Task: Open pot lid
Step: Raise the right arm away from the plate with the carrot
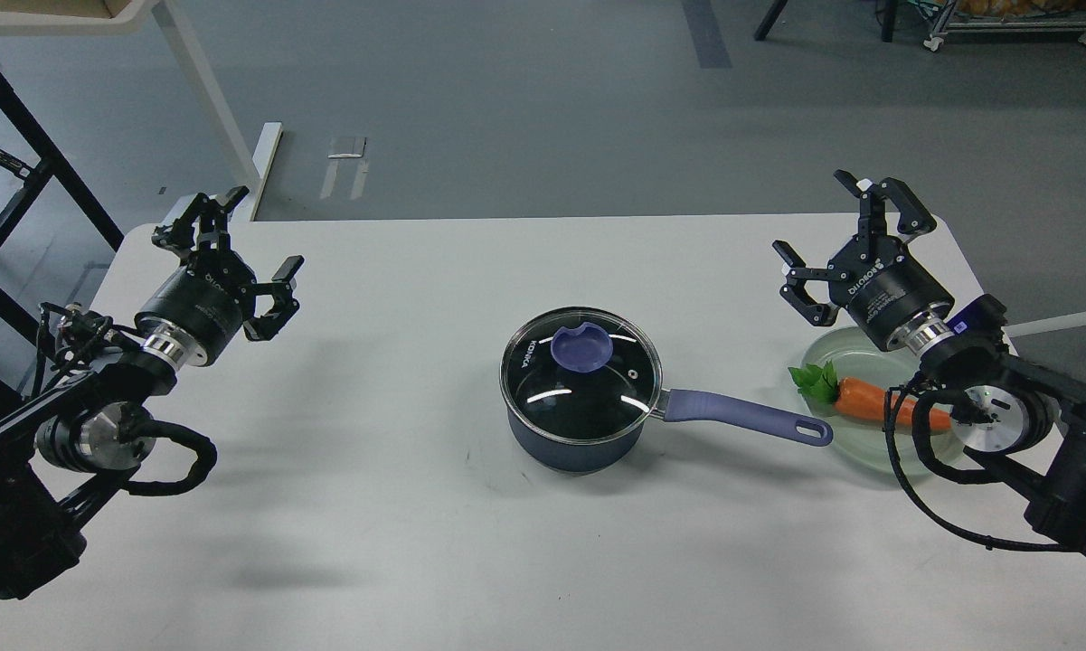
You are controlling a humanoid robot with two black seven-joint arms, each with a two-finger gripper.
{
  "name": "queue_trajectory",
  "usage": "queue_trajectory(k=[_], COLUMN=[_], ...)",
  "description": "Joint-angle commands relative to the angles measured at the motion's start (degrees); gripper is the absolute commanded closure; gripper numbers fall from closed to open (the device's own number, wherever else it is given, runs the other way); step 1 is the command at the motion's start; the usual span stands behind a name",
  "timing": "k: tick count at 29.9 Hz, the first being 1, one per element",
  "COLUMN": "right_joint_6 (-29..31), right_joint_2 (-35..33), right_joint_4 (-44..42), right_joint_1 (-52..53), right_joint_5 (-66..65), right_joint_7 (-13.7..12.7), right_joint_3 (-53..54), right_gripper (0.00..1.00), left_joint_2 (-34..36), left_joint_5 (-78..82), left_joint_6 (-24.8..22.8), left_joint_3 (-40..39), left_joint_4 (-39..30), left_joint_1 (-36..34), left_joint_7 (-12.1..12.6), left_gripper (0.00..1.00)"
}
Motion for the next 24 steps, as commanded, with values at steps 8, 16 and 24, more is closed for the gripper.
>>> queue_trajectory(k=[8, 16, 24], right_joint_6=[-0.4, -0.1, 0.4], right_joint_2=[0.0, -2.3, -12.7], right_joint_4=[-0.1, 0.3, 8.6], right_joint_1=[0.0, 1.8, 12.3], right_joint_5=[-0.1, -3.5, -27.7], right_joint_7=[0.0, 0.0, 0.0], right_joint_3=[0.0, -0.3, -0.7], right_gripper=[0.0, 0.0, 0.0], left_joint_2=[1.3, 1.6, 1.5], left_joint_5=[0.4, 0.4, 5.8], left_joint_6=[-0.1, -0.9, -0.7], left_joint_3=[1.2, 1.2, 1.3], left_joint_4=[0.5, 2.6, -1.1], left_joint_1=[-0.8, -2.4, -2.7], left_joint_7=[0.4, -0.3, -2.5], left_gripper=[0.01, 0.01, 0.01])
